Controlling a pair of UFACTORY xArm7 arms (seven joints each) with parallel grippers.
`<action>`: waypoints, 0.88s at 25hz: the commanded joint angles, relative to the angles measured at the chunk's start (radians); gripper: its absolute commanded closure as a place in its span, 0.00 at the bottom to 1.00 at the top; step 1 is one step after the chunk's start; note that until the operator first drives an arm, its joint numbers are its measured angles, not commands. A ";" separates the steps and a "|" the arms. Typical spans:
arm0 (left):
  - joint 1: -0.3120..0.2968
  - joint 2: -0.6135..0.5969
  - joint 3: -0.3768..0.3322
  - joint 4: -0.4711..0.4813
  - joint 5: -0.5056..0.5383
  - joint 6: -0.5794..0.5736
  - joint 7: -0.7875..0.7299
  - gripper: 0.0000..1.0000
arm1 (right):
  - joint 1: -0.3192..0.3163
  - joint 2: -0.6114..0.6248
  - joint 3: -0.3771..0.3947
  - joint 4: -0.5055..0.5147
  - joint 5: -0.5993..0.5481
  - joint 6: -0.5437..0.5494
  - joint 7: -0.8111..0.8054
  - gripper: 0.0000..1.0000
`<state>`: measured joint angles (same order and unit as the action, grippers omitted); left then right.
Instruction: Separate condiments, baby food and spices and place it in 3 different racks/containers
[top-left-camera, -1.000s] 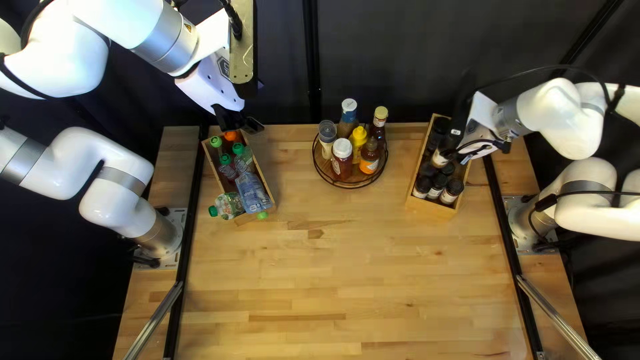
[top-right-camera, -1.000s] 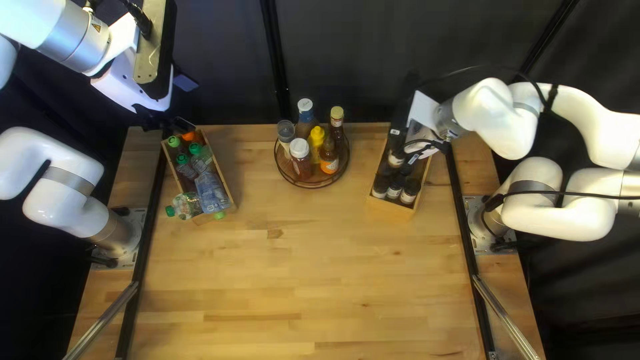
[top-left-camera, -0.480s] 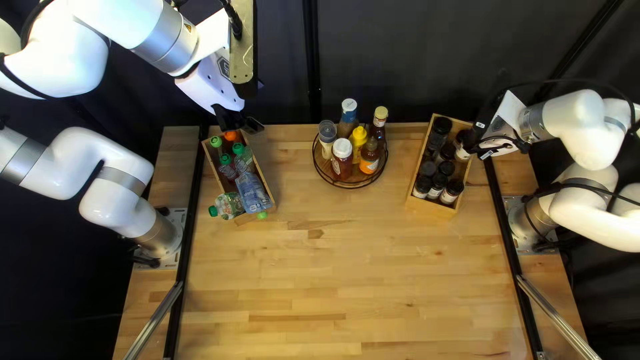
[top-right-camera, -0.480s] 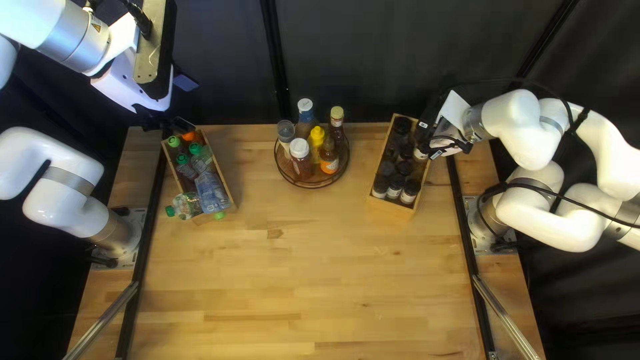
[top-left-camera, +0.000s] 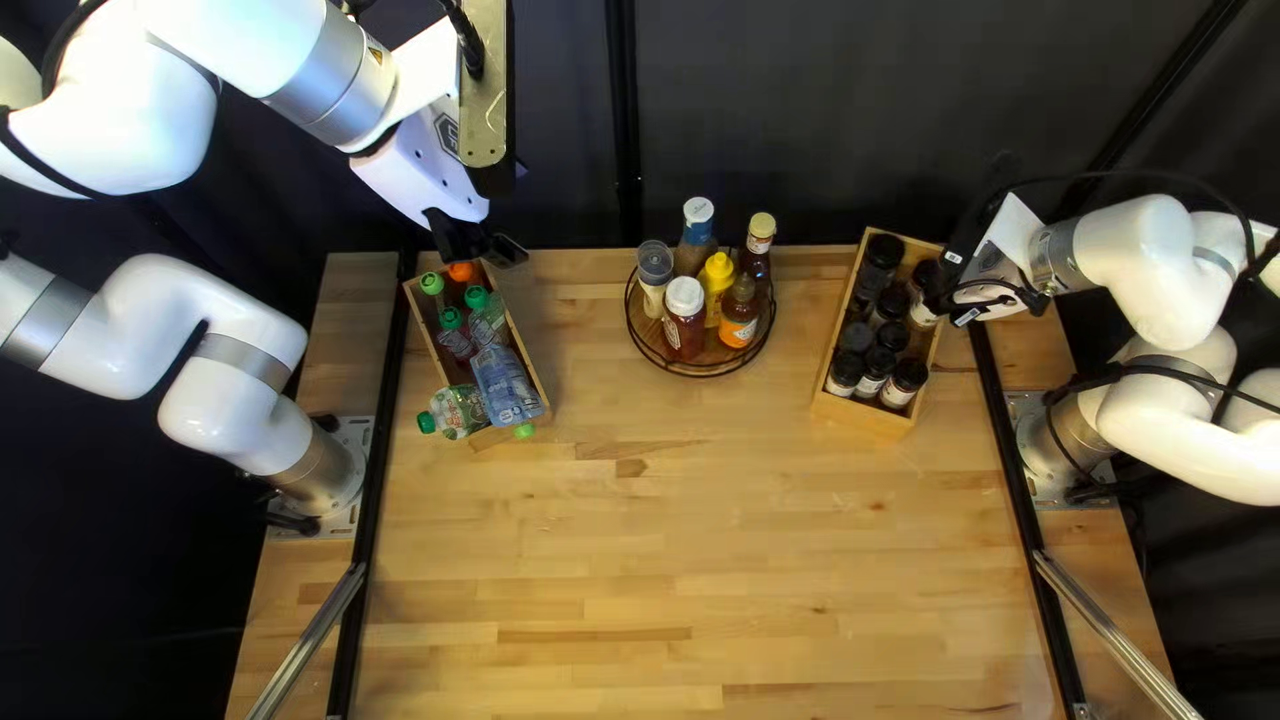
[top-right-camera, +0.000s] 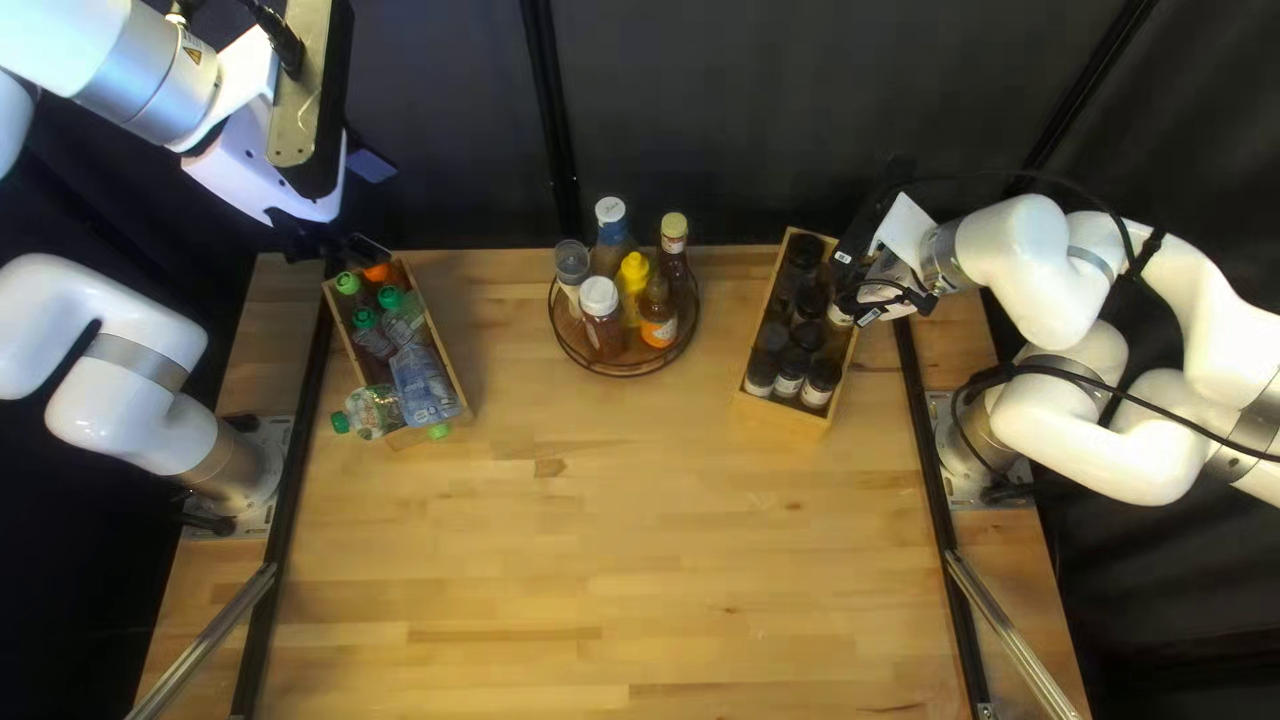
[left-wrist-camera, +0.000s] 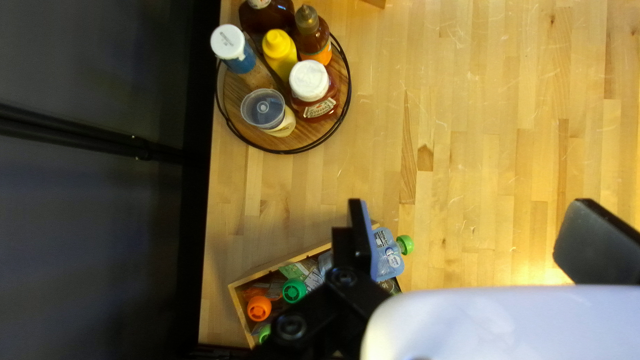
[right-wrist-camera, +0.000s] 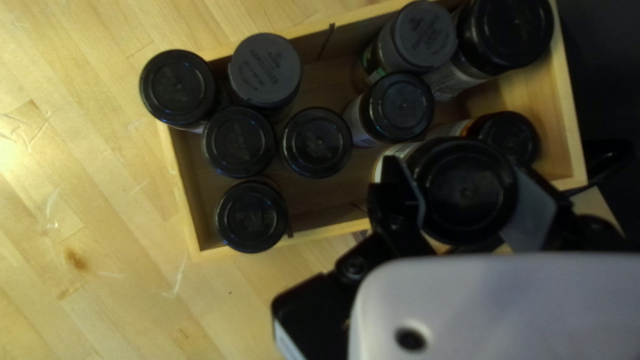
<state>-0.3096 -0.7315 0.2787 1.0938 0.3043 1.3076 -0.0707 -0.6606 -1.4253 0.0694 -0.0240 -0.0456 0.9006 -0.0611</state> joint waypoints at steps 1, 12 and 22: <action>0.000 0.000 0.000 0.000 0.000 0.000 0.000 0.00 | 0.000 0.030 -0.001 -0.007 0.000 -0.032 -0.001 0.98; 0.000 0.000 0.000 0.000 0.000 0.000 0.000 0.00 | 0.046 0.129 -0.017 0.068 0.017 -0.023 -0.034 0.00; 0.000 0.000 0.000 0.000 0.000 0.000 0.000 0.00 | 0.319 0.539 -0.231 0.318 0.136 -0.087 -0.338 0.00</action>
<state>-0.3096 -0.7315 0.2788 1.0938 0.3043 1.3076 -0.0707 -0.4239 -0.9818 -0.1045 0.2165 0.0495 0.8262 -0.3200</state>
